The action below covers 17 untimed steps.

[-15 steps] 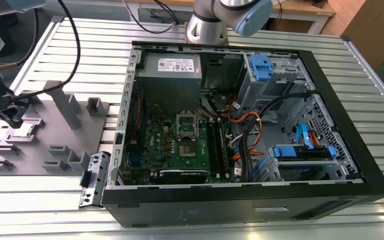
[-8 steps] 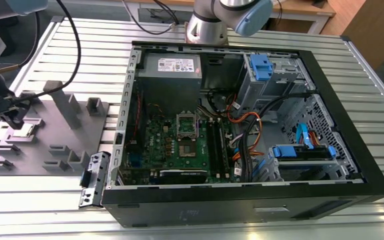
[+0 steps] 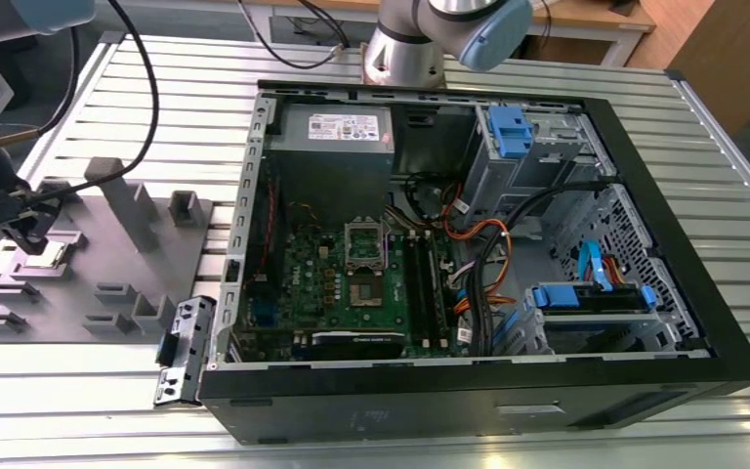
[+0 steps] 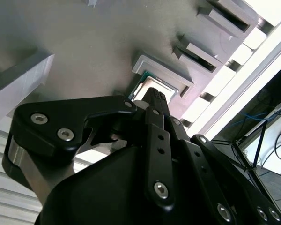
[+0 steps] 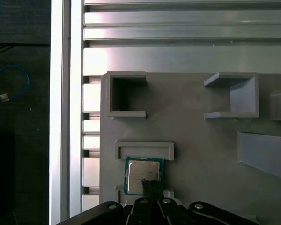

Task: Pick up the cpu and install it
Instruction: 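Pick up the cpu and move it towards the insertion slot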

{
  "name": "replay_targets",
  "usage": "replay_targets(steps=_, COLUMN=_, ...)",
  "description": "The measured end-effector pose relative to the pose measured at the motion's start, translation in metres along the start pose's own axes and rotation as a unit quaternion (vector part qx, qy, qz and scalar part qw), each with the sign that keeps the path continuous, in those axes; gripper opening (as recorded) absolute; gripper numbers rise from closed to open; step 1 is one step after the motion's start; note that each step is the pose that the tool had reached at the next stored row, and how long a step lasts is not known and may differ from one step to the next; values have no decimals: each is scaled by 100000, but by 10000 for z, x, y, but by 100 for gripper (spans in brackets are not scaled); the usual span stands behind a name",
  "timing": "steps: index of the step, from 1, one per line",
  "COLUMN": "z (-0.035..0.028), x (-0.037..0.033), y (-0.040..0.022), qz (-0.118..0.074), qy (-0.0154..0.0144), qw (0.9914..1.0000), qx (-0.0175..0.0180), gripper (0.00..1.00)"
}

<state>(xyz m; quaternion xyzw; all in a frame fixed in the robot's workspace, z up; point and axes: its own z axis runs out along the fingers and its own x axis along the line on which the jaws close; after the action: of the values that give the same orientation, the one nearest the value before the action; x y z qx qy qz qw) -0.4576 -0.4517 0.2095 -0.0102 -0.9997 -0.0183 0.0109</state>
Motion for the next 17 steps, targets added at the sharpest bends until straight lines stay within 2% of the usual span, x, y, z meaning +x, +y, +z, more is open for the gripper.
replay_targets(steps=4, z=6, x=0, y=0, qz=1, qy=-18, qw=100000, qx=32, gripper=11)
replay_targets(steps=8, z=42, x=0, y=-1, qz=1, qy=-14, qw=100000, qx=51, gripper=11)
replay_targets(steps=16, z=45, x=0, y=-1, qz=1, qy=-11, qw=100000, qx=57, gripper=11)
replay_targets(steps=17, z=45, x=0, y=-1, qz=2, qy=-13, qw=100000, qx=55, gripper=17)
